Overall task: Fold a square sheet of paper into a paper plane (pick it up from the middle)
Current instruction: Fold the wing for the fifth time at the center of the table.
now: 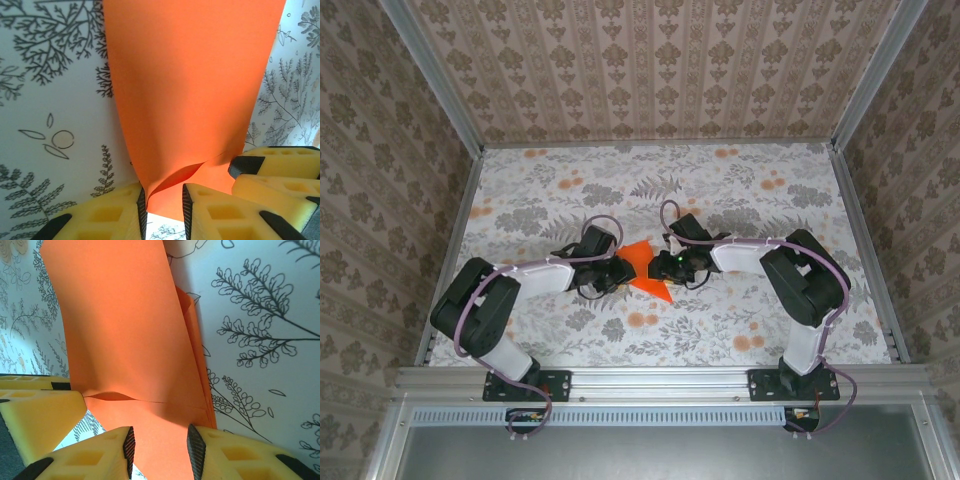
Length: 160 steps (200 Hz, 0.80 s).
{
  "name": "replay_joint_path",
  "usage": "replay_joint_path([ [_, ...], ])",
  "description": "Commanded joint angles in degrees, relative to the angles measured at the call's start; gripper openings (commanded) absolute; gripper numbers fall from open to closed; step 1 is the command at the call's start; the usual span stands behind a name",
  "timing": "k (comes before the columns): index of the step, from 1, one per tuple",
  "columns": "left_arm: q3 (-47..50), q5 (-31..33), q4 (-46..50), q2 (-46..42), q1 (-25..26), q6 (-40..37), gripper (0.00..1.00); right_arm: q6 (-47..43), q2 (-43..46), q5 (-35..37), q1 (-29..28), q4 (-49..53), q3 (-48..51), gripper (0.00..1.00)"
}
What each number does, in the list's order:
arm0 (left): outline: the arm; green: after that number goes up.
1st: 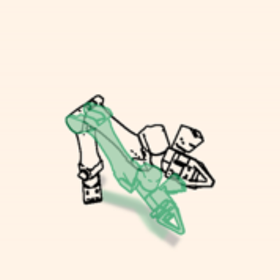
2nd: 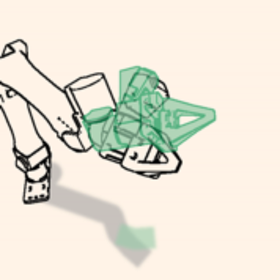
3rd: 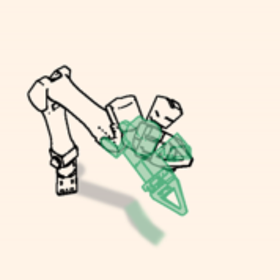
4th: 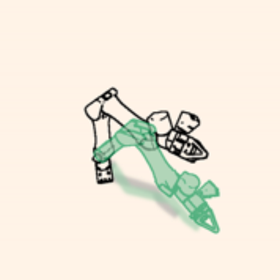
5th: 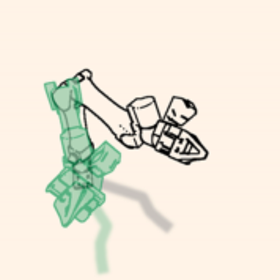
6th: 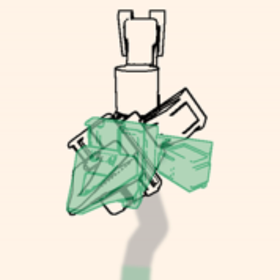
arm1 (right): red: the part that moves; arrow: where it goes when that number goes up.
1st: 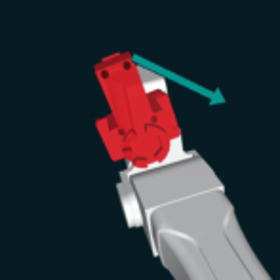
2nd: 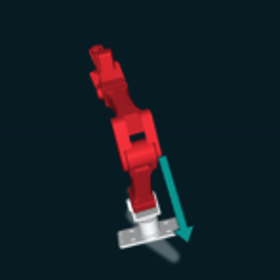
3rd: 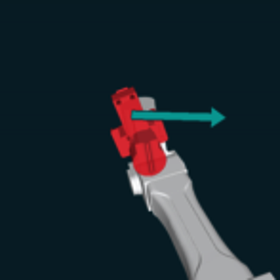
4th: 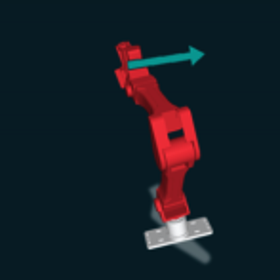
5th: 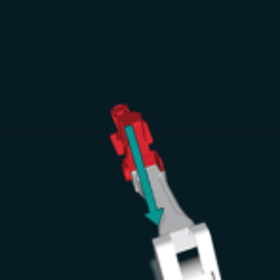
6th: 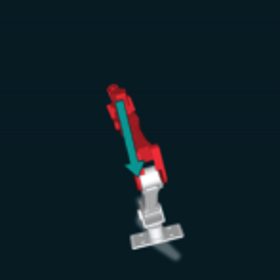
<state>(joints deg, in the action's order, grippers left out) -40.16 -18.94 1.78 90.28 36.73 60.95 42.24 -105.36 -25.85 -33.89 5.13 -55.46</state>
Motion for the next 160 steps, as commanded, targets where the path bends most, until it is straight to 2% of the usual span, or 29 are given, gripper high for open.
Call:
replay_joint_path([
  [1, -0.6, -1.0, -1.5, -0.9, 0.1, 0.1, 0.27, 0.3, -1.4, 1.8, 0.6, 1.9, 2.1, 0.38],
  [30, 0.2, -1.7, -3.7, -0.7, 0.2, 0.4, 0.27, -0.1, -1.3, 1.2, 1.0, 0.9, 2.6, 0.39],
  [58, 0.4, -2.0, -4.3, -0.7, 0.2, 0.6, 0.21, -3.0, 0.5, -0.8, 1.1, -2.8, 4.0, 0.42],
  [74, 0.5, -1.8, -4.1, -0.8, 0.2, 0.7, 0.15, -6.1, 2.5, -0.5, 1.1, -3.5, 4.2, 0.48],
  [102, 0.5, -2.0, -4.6, -1.6, 0.2, 1.1, 0.10, -11.8, 5.8, 1.3, 1.0, -3.5, 4.0, 0.56],
  [126, 0.5, -2.0, -4.2, -2.8, 0.2, 1.4, 0.06, -16.3, 9.2, 4.8, 0.2, -4.0, 5.9, 0.62],
  [160, -0.1, -1.9, -3.1, -4.0, 0.3, 2.0, 0.05, -22.8, 14.7, 18.3, -5.6, -5.2, 10.2, 0.67],
])
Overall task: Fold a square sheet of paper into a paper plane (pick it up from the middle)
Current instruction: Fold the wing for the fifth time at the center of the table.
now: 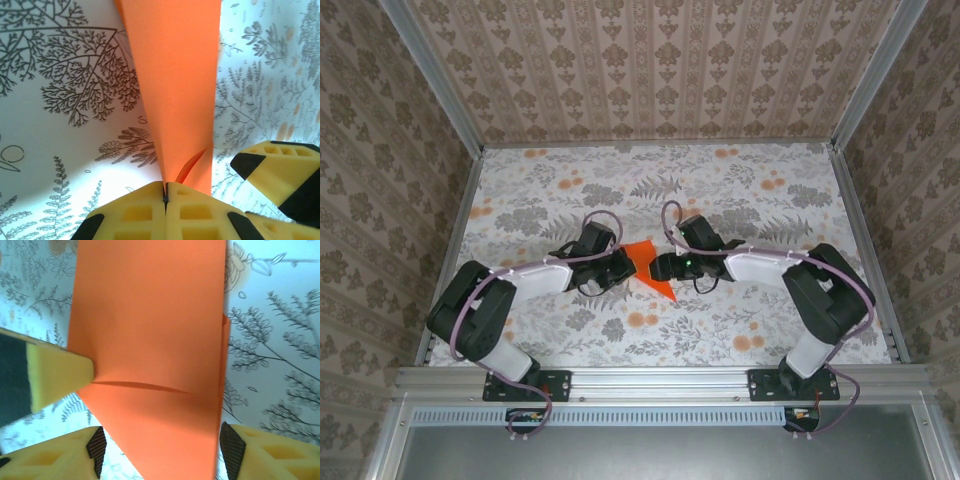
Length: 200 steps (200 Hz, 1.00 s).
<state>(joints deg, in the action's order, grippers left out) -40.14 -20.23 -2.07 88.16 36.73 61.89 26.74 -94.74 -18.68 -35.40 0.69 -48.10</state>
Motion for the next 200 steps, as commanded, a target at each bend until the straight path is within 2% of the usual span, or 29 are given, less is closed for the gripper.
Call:
replay_joint_path([
  [1, -0.2, -0.6, 0.7, -1.9, 0.3, 1.0, 0.05, -7.4, 4.2, 11.6, -4.3, -0.9, 3.0, 0.67],
  [29, -1.1, -0.9, 1.3, -1.6, 0.4, 1.6, 0.05, -11.4, 6.7, 24.2, -11.6, -4.0, 5.1, 0.66],
  [53, -1.6, -1.0, 1.6, -1.4, 0.4, 1.8, 0.05, -13.1, 4.8, 31.5, -15.6, -4.6, 3.9, 0.66],
  [116, -1.7, -1.3, 2.5, -1.7, 0.4, 1.7, 0.05, -18.7, -3.6, 39.0, -21.0, -7.3, -0.4, 0.60],
  [162, -1.5, -1.0, 3.0, -2.1, 0.4, 1.7, 0.05, -19.5, -6.9, 47.3, -21.7, -9.8, -1.1, 0.52],
  [200, -1.6, -0.8, 3.6, -2.2, 0.4, 1.8, 0.05, -20.5, -8.2, 49.3, -21.8, -9.9, -1.3, 0.45],
])
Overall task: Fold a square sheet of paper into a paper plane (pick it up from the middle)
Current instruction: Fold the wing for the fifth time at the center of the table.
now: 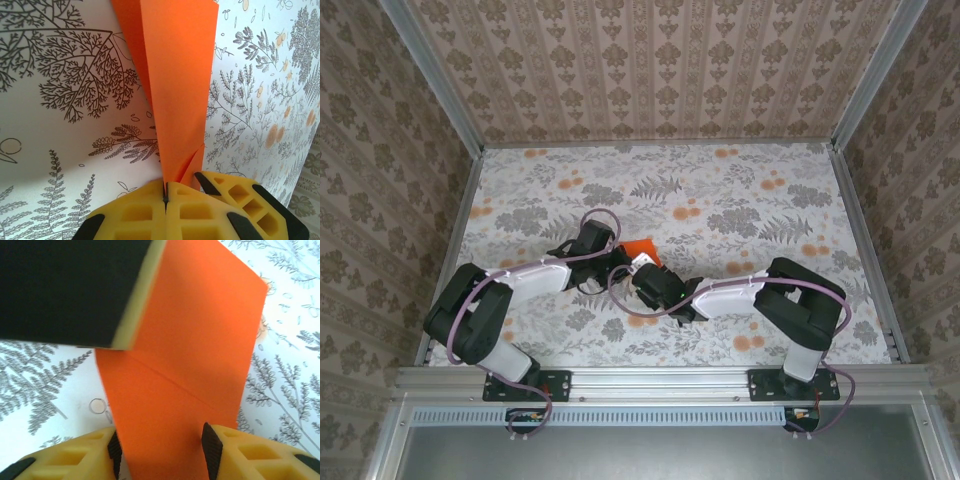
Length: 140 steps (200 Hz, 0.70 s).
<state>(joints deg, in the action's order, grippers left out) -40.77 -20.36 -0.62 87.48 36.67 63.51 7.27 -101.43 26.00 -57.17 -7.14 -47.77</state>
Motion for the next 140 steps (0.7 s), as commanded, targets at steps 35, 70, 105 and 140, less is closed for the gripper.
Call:
replay_joint_path([
  [35, -1.3, -0.5, 3.0, -1.9, 0.2, 0.0, 0.05, -1.4, -1.6, 4.3, -0.1, -1.4, -1.8, 0.33],
  [70, -1.9, -0.3, 4.3, -2.7, -0.7, -1.0, 0.13, -1.1, -0.6, 1.3, -0.1, -1.9, -1.0, 0.20],
  [105, -2.1, -0.1, 7.9, -5.9, -4.4, -3.2, 0.36, 0.7, 0.3, -3.4, 0.7, -1.8, -0.8, 0.08],
  [140, -1.7, 1.5, 13.4, -10.6, -9.3, -6.9, 0.52, 4.9, 1.6, -12.1, 3.9, -1.9, -0.5, 0.04],
])
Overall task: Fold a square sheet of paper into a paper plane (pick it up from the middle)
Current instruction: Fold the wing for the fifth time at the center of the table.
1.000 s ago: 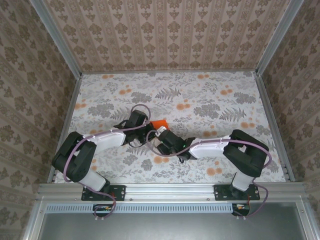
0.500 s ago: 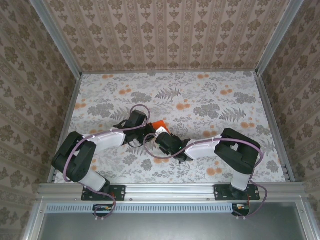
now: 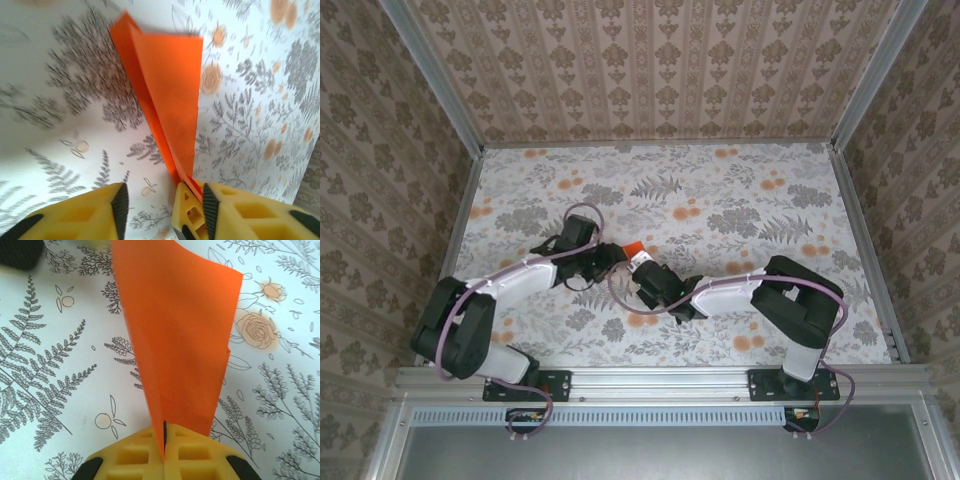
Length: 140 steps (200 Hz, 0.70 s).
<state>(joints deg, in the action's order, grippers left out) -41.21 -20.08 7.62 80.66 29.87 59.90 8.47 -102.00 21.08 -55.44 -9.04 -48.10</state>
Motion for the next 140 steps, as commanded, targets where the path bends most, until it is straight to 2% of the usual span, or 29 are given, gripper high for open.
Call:
replay_joint_path([
  [1, -1.2, 1.2, 5.2, -3.9, -2.6, -3.4, 0.52, 3.8, 2.2, -7.4, 2.3, -0.1, -0.2, 0.04],
  [30, 1.2, 1.5, 4.5, -6.6, -3.4, -4.0, 0.56, 7.5, 2.4, -15.1, 5.2, -0.9, 0.4, 0.02],
  [70, 4.8, -1.5, -2.9, -7.1, -3.1, -4.5, 0.56, 13.2, 1.9, -28.1, 9.8, -3.9, 1.0, 0.00],
  [111, 6.5, -3.3, -11.3, -4.1, 0.2, -3.9, 0.52, 18.0, 0.1, -37.9, 13.7, -6.5, 1.3, 0.00],
  [140, 6.3, -4.5, -16.9, -0.1, 2.1, -3.2, 0.45, 20.9, -1.8, -43.3, 16.0, -8.1, 1.4, 0.00],
])
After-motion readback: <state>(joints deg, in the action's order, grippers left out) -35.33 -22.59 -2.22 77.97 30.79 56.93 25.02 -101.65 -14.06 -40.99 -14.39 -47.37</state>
